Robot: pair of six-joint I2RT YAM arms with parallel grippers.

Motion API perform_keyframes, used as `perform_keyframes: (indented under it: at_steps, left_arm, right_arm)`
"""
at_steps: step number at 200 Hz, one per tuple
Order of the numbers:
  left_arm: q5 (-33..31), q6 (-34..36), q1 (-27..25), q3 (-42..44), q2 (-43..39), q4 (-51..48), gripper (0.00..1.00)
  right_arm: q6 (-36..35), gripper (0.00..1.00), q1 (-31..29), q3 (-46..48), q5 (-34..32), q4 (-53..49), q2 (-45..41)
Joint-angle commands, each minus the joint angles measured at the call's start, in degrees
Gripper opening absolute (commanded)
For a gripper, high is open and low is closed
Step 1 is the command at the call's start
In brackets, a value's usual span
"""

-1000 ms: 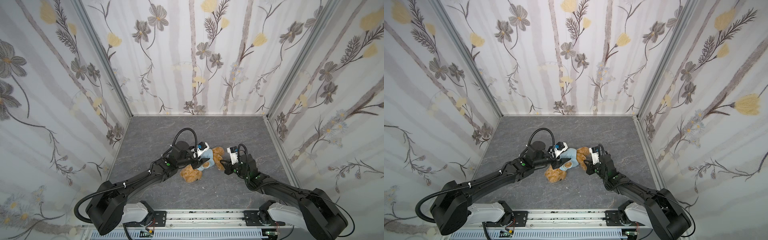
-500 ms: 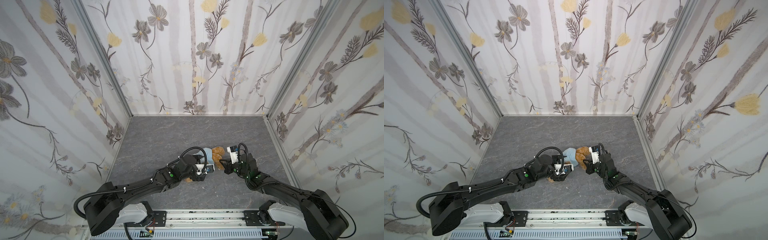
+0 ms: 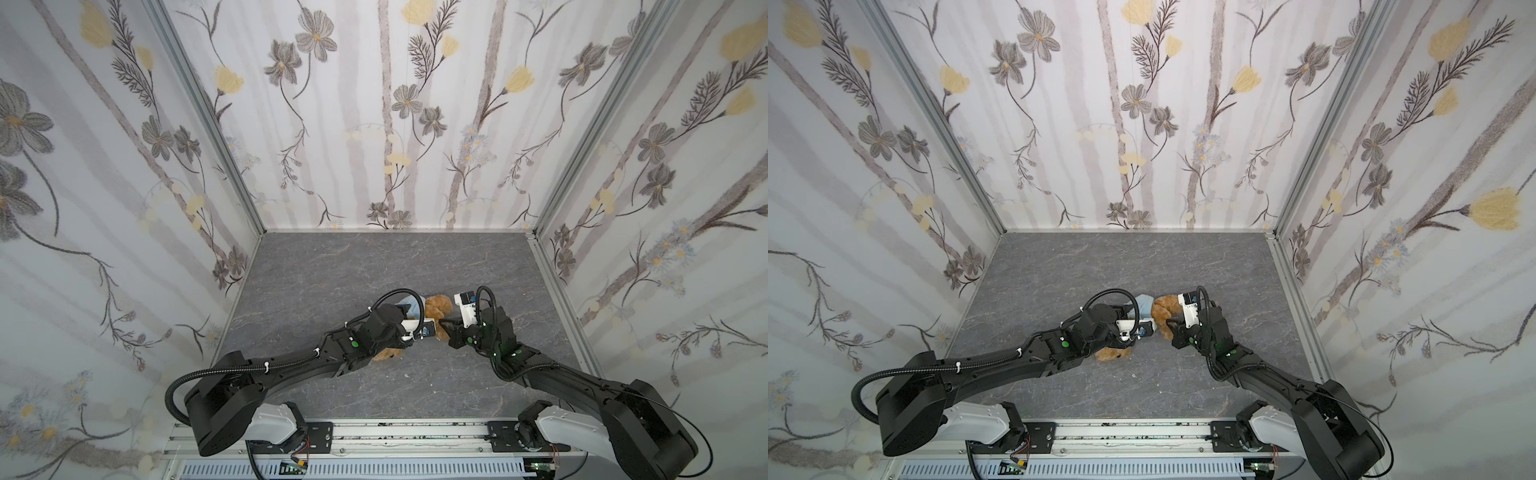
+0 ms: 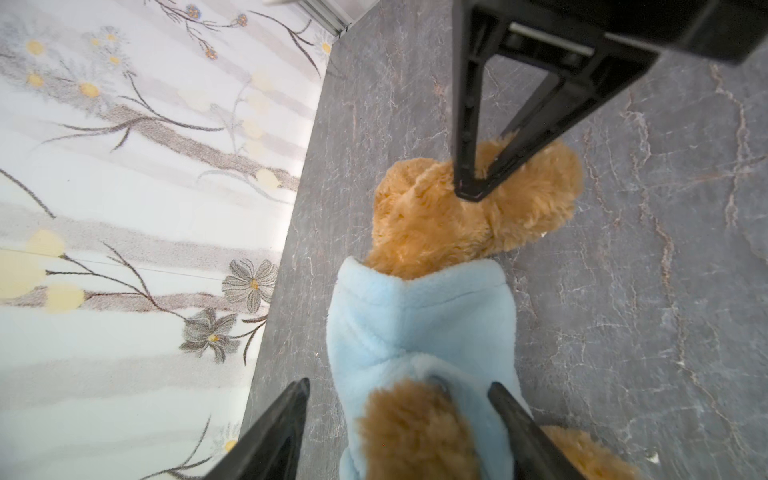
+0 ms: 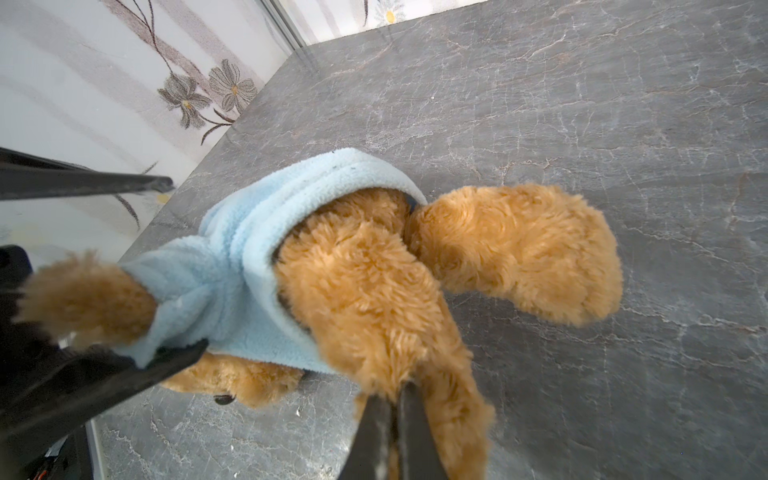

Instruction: Dress the teddy bear

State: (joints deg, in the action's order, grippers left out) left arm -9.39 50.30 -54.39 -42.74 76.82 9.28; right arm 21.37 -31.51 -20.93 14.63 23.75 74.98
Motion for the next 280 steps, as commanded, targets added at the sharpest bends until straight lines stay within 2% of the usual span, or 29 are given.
perform_keyframes:
  at_steps: [1,89,103,122,137,148,166,184,202,224,238,250,269,280]
  left_arm:
    - [1.6,-3.0,0.8,-0.7,-1.5,2.9,0.68]
    - [2.4,-9.7,6.2,-1.1,-6.2,2.7,0.6]
    - [5.7,-12.1,6.7,-0.8,-8.1,1.5,0.64]
    - [14.2,-16.0,7.2,1.0,-12.0,-0.7,0.73]
    - [18.2,-21.0,8.1,2.5,-14.5,-0.8,0.75]
    - [18.4,-24.2,8.6,3.3,-15.5,-0.8,0.75]
    - [15.3,-31.2,8.9,3.2,-14.6,-0.8,0.74]
    - [9.9,-42.8,9.8,1.2,-11.2,-0.9,0.72]
    - [8.9,-53.4,11.1,-0.6,-8.1,-2.0,0.71]
    - [6.8,-63.1,12.1,-0.9,-7.0,-4.8,0.7]
    - [5.8,-70.2,13.1,-0.1,-7.1,-7.7,0.69]
    - [7.0,-76.1,14.0,0.4,-7.3,-11.4,0.7]
    - [12.4,-84.3,14.9,3.0,-7.6,-13.8,0.73]
    - [15.7,-86.4,14.9,4.5,-7.4,-13.8,0.77]
  right_arm:
    - [-0.5,0.0,0.0,-0.1,-0.2,1.8,-0.1]
    - [-1.3,0.0,0.0,-0.1,-2.6,-0.4,-1.1]
    - [-1.2,0.0,0.0,-0.1,-2.9,-0.7,-1.3]
    - [-1.2,0.0,0.0,-0.3,-4.1,-1.3,-1.5]
    - [-1.5,0.0,0.0,-0.5,-5.2,-2.0,-1.5]
    - [-2.1,0.1,0.0,-0.9,-6.1,-3.5,-1.4]
    - [-3.6,0.28,0.0,-1.9,-7.9,-7.5,-1.9]
    - [-5.2,0.42,0.0,-2.7,-10.8,-11.9,-5.2]
    - [-5.6,0.52,0.0,-3.5,-11.5,-13.1,-9.8]
    - [-1.6,0.62,0.0,-4.0,-7.6,-9.2,-11.8]
    - [2.8,0.64,0.0,-4.5,-4.0,-6.4,-9.7]
    - [6.9,0.64,0.3,-5.8,-3.5,-6.9,-7.2]
    - [13.0,0.64,1.5,-7.7,-2.1,-7.2,-3.5]
    - [16.0,0.63,1.9,-8.8,-1.2,-6.6,-1.2]
